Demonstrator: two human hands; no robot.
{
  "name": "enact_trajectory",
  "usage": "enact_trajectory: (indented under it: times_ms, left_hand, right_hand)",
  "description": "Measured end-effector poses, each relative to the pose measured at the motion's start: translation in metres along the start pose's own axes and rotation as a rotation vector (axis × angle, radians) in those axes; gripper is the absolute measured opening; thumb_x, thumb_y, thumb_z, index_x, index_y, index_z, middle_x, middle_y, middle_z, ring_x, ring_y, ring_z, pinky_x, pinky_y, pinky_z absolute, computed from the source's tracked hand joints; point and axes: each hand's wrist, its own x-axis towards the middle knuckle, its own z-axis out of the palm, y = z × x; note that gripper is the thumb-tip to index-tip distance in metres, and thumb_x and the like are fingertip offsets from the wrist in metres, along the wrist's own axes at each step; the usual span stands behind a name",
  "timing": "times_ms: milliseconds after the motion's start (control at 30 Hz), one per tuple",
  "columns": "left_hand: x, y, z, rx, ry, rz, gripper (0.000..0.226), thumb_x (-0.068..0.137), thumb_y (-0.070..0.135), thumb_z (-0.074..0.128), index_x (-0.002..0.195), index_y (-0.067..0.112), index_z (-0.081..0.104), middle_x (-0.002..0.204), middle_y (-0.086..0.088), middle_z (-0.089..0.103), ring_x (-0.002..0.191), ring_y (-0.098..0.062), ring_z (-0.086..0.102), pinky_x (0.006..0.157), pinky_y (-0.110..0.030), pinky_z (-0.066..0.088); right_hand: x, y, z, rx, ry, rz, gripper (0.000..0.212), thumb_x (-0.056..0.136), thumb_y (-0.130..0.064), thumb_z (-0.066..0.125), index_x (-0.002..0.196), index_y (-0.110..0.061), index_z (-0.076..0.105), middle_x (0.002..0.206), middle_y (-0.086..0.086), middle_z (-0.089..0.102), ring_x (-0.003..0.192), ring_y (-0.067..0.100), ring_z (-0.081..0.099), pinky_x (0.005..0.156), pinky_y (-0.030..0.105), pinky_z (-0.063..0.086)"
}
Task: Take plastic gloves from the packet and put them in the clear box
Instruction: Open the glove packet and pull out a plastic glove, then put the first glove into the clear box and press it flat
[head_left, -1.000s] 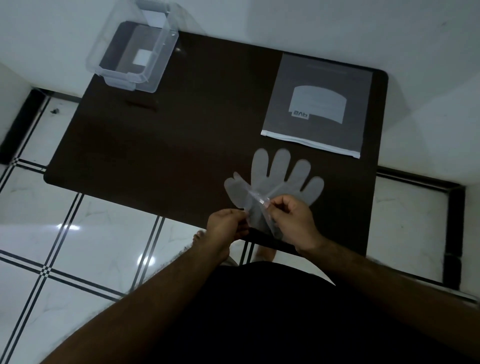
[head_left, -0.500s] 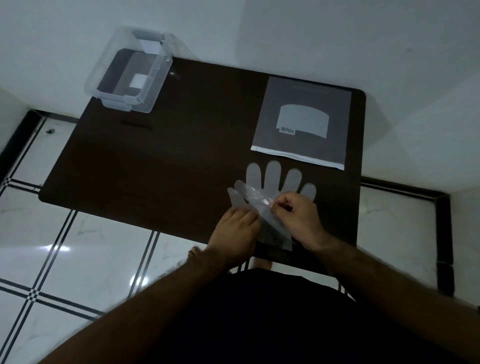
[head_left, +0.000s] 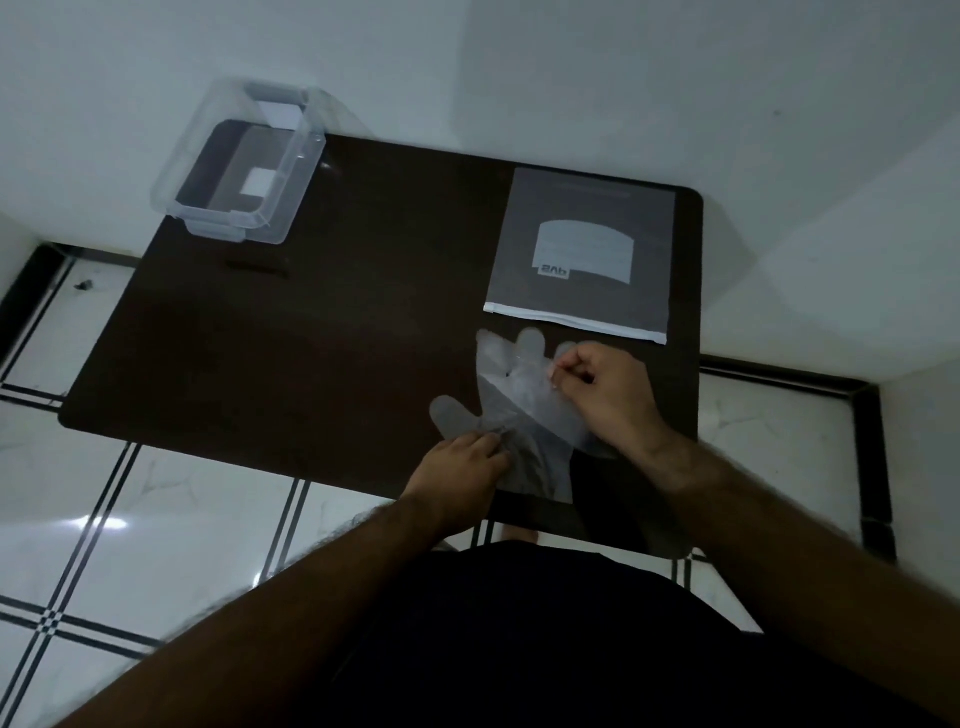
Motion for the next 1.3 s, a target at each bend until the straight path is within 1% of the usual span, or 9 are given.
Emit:
enact_trajectory:
  times_ms: [333, 600, 733, 833, 933, 1033, 1133, 1200, 1300]
  left_hand:
    - [0.015, -0.001, -0.017, 0.08, -0.117, 0.011, 0.034, 0.104, 0.034, 0.059, 0.137, 0.028, 0.064, 0.146, 0.0, 0.056, 0.136, -0.027, 0.054, 0.108, -0.048, 0.052]
    - [0.019, 0.002, -0.038, 0.099, -0.246, 0.005, 0.037, 0.105, 0.038, 0.056, 0.14, 0.026, 0.061, 0.147, -0.001, 0.055, 0.135, -0.026, 0.056, 0.1, -0.045, 0.055]
    - [0.022, 0.004, -0.06, -0.084, -0.303, -0.063, 0.026, 0.108, 0.036, 0.053, 0.126, 0.023, 0.067, 0.129, 0.0, 0.065, 0.115, -0.02, 0.065, 0.097, -0.039, 0.051]
    - [0.027, -0.003, -0.089, -0.233, -0.201, -0.127, 0.02, 0.107, 0.035, 0.054, 0.116, 0.027, 0.071, 0.112, 0.007, 0.069, 0.105, -0.014, 0.069, 0.102, -0.042, 0.055]
    - [0.032, -0.009, -0.131, -0.439, 0.201, -0.201, 0.024, 0.106, 0.027, 0.063, 0.129, 0.025, 0.07, 0.111, 0.012, 0.07, 0.095, -0.001, 0.067, 0.098, -0.038, 0.061]
    - [0.034, -0.009, -0.195, -0.797, 0.604, -0.121, 0.074, 0.091, 0.022, 0.085, 0.155, 0.023, 0.05, 0.141, 0.016, 0.061, 0.125, 0.011, 0.057, 0.107, -0.013, 0.049]
    - [0.039, -0.013, -0.264, -1.02, 0.486, 0.148, 0.104, 0.082, 0.014, 0.093, 0.165, 0.024, 0.032, 0.164, 0.005, 0.047, 0.149, -0.004, 0.045, 0.118, -0.021, 0.04]
    - [0.04, -0.015, -0.3, -1.13, 0.356, 0.304, 0.095, 0.081, -0.002, 0.089, 0.159, 0.014, 0.038, 0.144, -0.01, 0.066, 0.131, -0.022, 0.066, 0.105, -0.035, 0.055]
    - [0.035, -0.014, -0.336, -1.133, 0.43, 0.321, 0.062, 0.081, -0.011, 0.085, 0.135, 0.008, 0.061, 0.102, -0.016, 0.074, 0.092, -0.023, 0.074, 0.087, -0.037, 0.06]
  right_hand:
    - [0.044, -0.042, -0.066, -0.195, 0.16, -0.168, 0.003, 0.098, -0.021, 0.075, 0.098, -0.019, 0.073, 0.081, -0.014, 0.063, 0.077, -0.001, 0.06, 0.071, 0.013, 0.043]
    - [0.066, -0.08, -0.116, -0.326, 0.283, -0.299, 0.014, 0.096, -0.03, 0.077, 0.099, -0.017, 0.077, 0.087, -0.003, 0.074, 0.082, 0.017, 0.069, 0.082, 0.037, 0.06]
    - [0.067, -0.102, -0.135, -0.392, 0.257, -0.365, 0.014, 0.095, -0.032, 0.077, 0.099, -0.018, 0.079, 0.09, -0.002, 0.076, 0.083, 0.019, 0.07, 0.082, 0.036, 0.059]
    - [0.061, -0.121, -0.148, -0.442, 0.189, -0.419, 0.014, 0.094, -0.032, 0.078, 0.1, -0.019, 0.08, 0.089, -0.003, 0.075, 0.083, 0.018, 0.07, 0.084, 0.036, 0.058]
    - [0.052, -0.145, -0.162, -0.471, 0.077, -0.47, 0.012, 0.092, -0.031, 0.081, 0.099, -0.021, 0.08, 0.086, -0.011, 0.07, 0.083, 0.013, 0.069, 0.085, 0.038, 0.059]
    - [0.041, -0.172, -0.175, -0.494, -0.046, -0.541, 0.012, 0.092, -0.03, 0.082, 0.1, -0.022, 0.08, 0.087, -0.016, 0.07, 0.084, 0.006, 0.069, 0.084, 0.034, 0.059]
    - [0.033, -0.2, -0.186, -0.475, -0.103, -0.583, 0.01, 0.09, -0.029, 0.084, 0.098, -0.024, 0.08, 0.085, -0.013, 0.073, 0.079, 0.005, 0.07, 0.079, 0.031, 0.06]
    - [0.03, -0.217, -0.196, -0.433, -0.103, -0.592, 0.008, 0.088, -0.028, 0.086, 0.094, -0.026, 0.08, 0.081, -0.01, 0.075, 0.074, 0.008, 0.073, 0.076, 0.031, 0.062]
    - [0.029, -0.239, -0.214, -0.375, -0.085, -0.584, 0.009, 0.088, -0.024, 0.086, 0.096, -0.023, 0.081, 0.082, -0.006, 0.079, 0.072, 0.01, 0.075, 0.077, 0.035, 0.066]
